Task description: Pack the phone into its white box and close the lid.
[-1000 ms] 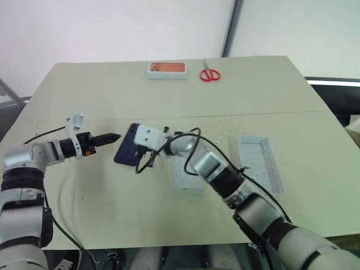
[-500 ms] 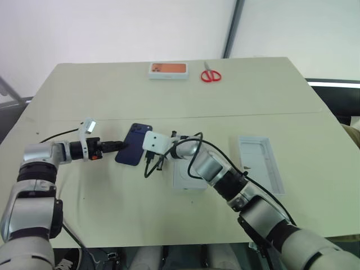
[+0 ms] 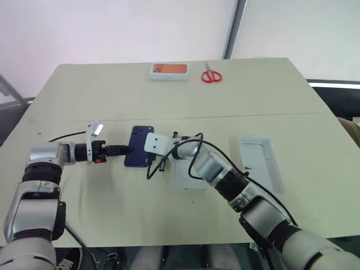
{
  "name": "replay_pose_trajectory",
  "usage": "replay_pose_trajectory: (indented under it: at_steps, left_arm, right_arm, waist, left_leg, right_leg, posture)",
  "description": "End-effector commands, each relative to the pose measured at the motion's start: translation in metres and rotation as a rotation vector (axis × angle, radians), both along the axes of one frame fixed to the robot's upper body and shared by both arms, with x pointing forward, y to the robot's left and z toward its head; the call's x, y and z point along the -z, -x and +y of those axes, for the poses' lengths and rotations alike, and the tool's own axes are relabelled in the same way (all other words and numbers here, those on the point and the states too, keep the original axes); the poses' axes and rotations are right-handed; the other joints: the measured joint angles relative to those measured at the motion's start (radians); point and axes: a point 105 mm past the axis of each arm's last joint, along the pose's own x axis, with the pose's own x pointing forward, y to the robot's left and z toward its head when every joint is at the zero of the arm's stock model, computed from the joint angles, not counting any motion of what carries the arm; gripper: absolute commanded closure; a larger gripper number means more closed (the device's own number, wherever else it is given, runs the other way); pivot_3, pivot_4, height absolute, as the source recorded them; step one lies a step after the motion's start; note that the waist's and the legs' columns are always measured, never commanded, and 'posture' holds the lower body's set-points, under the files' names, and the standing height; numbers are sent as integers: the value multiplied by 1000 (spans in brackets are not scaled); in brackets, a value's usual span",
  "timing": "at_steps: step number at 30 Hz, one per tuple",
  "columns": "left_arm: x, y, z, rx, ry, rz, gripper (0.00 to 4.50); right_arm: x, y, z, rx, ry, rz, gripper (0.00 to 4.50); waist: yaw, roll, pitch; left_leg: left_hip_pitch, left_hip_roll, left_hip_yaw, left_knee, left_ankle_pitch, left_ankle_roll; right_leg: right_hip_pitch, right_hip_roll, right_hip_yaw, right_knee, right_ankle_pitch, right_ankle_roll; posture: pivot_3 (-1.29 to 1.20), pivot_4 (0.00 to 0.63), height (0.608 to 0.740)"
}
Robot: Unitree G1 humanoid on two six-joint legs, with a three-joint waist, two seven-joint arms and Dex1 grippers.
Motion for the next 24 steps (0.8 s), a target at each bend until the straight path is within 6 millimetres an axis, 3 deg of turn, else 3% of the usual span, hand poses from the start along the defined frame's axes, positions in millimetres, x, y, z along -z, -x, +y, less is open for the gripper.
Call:
replay_pose_trajectory:
  at_steps: [1, 9, 15, 24]
  left_arm:
    - [35, 9, -1, -31, -67, 132, 666]
    - [43, 13, -8, -12, -89, 181, 666]
    - [24, 18, -37, 35, 32, 231, 666]
    - [7, 13, -50, 1, 139, 245, 666]
  right_arm:
    - [-5, 3, 3, -37, 29, -36, 4443]
    - [-7, 7, 9, -56, 16, -16, 4443]
    - [-8, 7, 9, -60, 11, -28, 4443]
    - [-8, 6, 8, -59, 8, -31, 4443]
  waist:
    - [2, 0, 0]
    - [1, 1, -1]
    - [-2, 1, -2]
    - [1, 1, -2]
  left_leg:
    - [1, 0, 0, 0, 0, 0]
    - [5, 0, 0, 0, 0, 0]
    - [5, 0, 0, -1, -1, 1]
    - [5, 0, 0, 0, -1, 1]
  right_leg:
    - [1, 0, 0, 0, 0, 0]
    - [4, 0, 0, 0, 0, 0]
    - [4, 0, 0, 0, 0, 0]
    - [4, 0, 0, 0, 0, 0]
  posture:
    - [0, 150, 740]
    - [0, 150, 740]
    - [0, 150, 740]
    - [0, 150, 740]
